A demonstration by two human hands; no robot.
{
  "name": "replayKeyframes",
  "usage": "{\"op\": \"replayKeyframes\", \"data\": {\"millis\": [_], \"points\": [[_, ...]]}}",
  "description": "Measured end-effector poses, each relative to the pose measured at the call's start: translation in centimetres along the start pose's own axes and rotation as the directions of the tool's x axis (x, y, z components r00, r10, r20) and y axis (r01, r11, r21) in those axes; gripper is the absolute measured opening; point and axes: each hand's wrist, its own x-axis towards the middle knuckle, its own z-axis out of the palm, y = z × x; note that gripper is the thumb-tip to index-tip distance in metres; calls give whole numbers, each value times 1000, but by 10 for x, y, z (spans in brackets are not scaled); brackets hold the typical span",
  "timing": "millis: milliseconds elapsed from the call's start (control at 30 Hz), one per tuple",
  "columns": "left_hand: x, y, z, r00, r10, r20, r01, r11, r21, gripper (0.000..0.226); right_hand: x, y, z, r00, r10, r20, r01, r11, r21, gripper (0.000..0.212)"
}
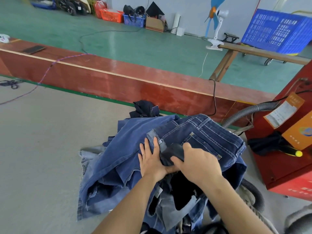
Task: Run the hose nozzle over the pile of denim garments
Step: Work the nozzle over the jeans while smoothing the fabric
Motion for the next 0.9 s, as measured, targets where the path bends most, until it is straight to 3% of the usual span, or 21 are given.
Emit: {"op": "replayKeyframes", "data": {"millis": [267,533,733,900], "points": [[3,1,5,998,-23,-60,22,1000,-20,106,31,-28,20,997,37,-72,-43,995,-87,32],[3,-2,3,1000,14,-24,-12,998,57,115,56,-41,27,991,82,-109,-81,997,17,40],[1,-1,-3,999,21,27,-21,1000,-14,143,53,-18,-5,940,146,-308,-103,983,151,48],[-1,-1,-2,1000,18,14,-17,999,-32,145,25,0,-20,974,119,-195,-89,984,154,40]]}}
